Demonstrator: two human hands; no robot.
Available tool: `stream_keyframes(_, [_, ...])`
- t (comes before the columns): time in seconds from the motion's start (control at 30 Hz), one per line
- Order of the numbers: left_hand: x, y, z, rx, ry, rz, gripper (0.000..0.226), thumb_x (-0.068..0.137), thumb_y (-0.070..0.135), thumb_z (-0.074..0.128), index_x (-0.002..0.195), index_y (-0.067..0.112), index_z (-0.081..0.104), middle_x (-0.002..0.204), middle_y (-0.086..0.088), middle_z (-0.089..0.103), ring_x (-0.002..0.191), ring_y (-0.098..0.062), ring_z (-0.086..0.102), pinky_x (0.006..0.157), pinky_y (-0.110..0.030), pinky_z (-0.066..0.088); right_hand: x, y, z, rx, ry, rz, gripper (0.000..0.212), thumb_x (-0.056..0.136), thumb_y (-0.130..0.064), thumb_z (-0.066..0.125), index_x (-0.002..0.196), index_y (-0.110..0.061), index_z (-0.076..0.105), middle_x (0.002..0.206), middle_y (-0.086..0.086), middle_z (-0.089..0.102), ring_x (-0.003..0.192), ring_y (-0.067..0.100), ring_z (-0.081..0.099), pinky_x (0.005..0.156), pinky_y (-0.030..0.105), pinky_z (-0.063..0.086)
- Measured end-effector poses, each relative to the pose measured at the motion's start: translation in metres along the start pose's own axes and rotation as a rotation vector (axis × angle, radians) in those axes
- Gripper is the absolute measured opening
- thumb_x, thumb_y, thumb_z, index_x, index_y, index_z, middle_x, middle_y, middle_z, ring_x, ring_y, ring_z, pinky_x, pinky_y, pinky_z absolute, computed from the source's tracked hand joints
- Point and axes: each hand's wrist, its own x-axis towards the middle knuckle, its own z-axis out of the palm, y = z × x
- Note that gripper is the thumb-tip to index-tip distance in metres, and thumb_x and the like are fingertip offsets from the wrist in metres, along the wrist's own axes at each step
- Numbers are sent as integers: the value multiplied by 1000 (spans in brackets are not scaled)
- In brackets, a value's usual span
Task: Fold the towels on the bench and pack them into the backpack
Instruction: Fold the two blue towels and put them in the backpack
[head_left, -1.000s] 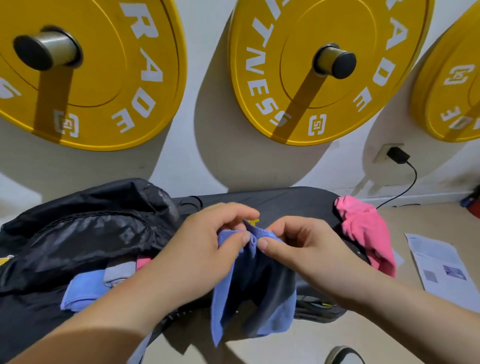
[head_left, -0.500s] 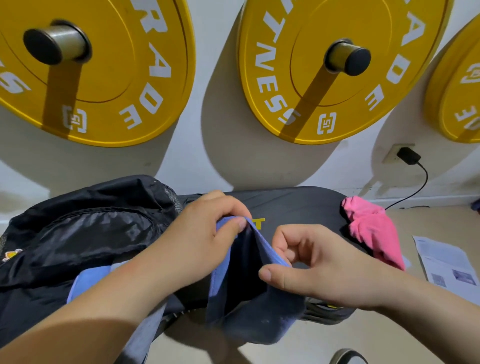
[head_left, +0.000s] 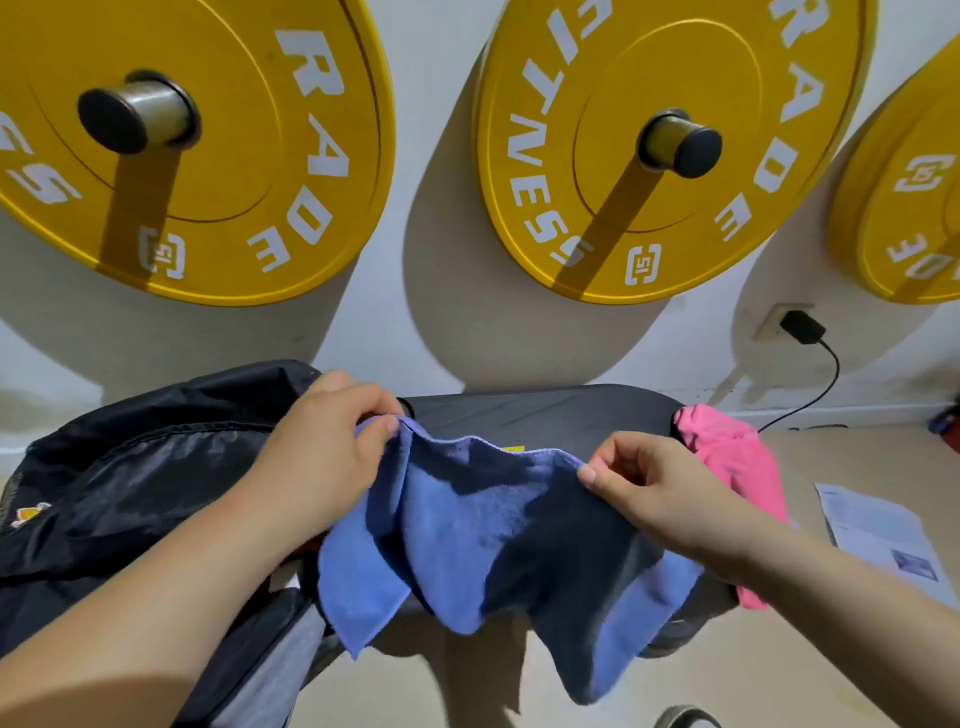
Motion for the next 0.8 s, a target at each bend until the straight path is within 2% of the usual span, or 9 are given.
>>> stream_keyframes(0.1, [-18, 33, 8, -97, -117, 226, 18, 94, 12, 65, 88, 27, 71, 99, 14, 54, 91, 1, 56, 79, -5, 36, -9, -15, 3, 7, 34, -112, 19, 97, -30, 65, 82, -19, 64, 74, 10, 65, 65, 9, 51, 63, 27, 45])
stream_keyframes(0.2, [-28, 57, 21, -149, -83, 380, 13, 95, 12, 63, 95, 24, 70, 98, 13, 58, 90, -1, 58, 81, -9, 39, -17, -35, 9, 97, -69, -236, 15, 98, -26, 67, 86, -18, 66, 72, 10, 63, 65, 9, 49, 62, 27, 42])
stream_keyframes(0.3, [-27, 63, 27, -210, -57, 308, 28, 97, 12, 61, 120, 26, 68, 98, 12, 61, 94, -2, 57, 82, -8, 39, -20, -44, 12, 134, -120, -334, 13, 97, -26, 67, 89, -16, 69, 72, 15, 61, 64, 13, 48, 60, 31, 41])
stream_keyframes(0.37, [-25, 61, 27, -276, -171, 260, 42, 100, 13, 58, 138, 30, 60, 96, 14, 57, 95, -1, 56, 82, -6, 38, -18, -44, 12, 153, -117, -348, 12, 97, -26, 68, 89, -18, 70, 72, 15, 62, 64, 13, 49, 61, 33, 41])
stream_keyframes(0.43, [-25, 59, 25, -295, -304, 263, 39, 101, 17, 56, 133, 39, 63, 93, 13, 54, 93, -4, 56, 79, -10, 39, -16, -42, 11, 186, -116, -339, 11, 96, -26, 69, 89, -18, 72, 75, 17, 64, 67, 15, 50, 63, 39, 41])
stream_keyframes(0.5, [-26, 58, 26, -277, -360, 260, 26, 101, 22, 57, 116, 39, 69, 92, 12, 54, 91, -7, 58, 78, -17, 43, -15, -40, 13, 241, -135, -312, 11, 95, -25, 70, 90, -17, 74, 80, 21, 66, 71, 19, 54, 66, 45, 44])
stream_keyframes(0.57, [-25, 57, 27, -263, -320, 249, 19, 100, 21, 58, 105, 35, 71, 92, 13, 56, 91, -7, 58, 78, -16, 42, -15, -39, 15, 283, -128, -282, 12, 94, -24, 71, 89, -14, 74, 82, 19, 69, 73, 17, 55, 67, 42, 44])
stream_keyframes(0.67, [-17, 54, 23, -241, -148, 227, 19, 99, 13, 57, 100, 27, 71, 93, 12, 61, 95, -4, 58, 80, -8, 38, -12, -35, 11, 297, -151, -173, 20, 93, -26, 72, 86, -7, 71, 75, 4, 70, 71, 10, 55, 66, 31, 43])
stream_keyframes(0.8, [-1, 35, 9, -241, 51, 49, 20, 98, 11, 57, 98, 23, 73, 98, 9, 67, 95, 2, 60, 80, 0, 37, -6, -21, 7, 188, -179, -11, 32, 94, -31, 71, 85, 0, 66, 69, -1, 61, 66, 11, 50, 63, 28, 39])
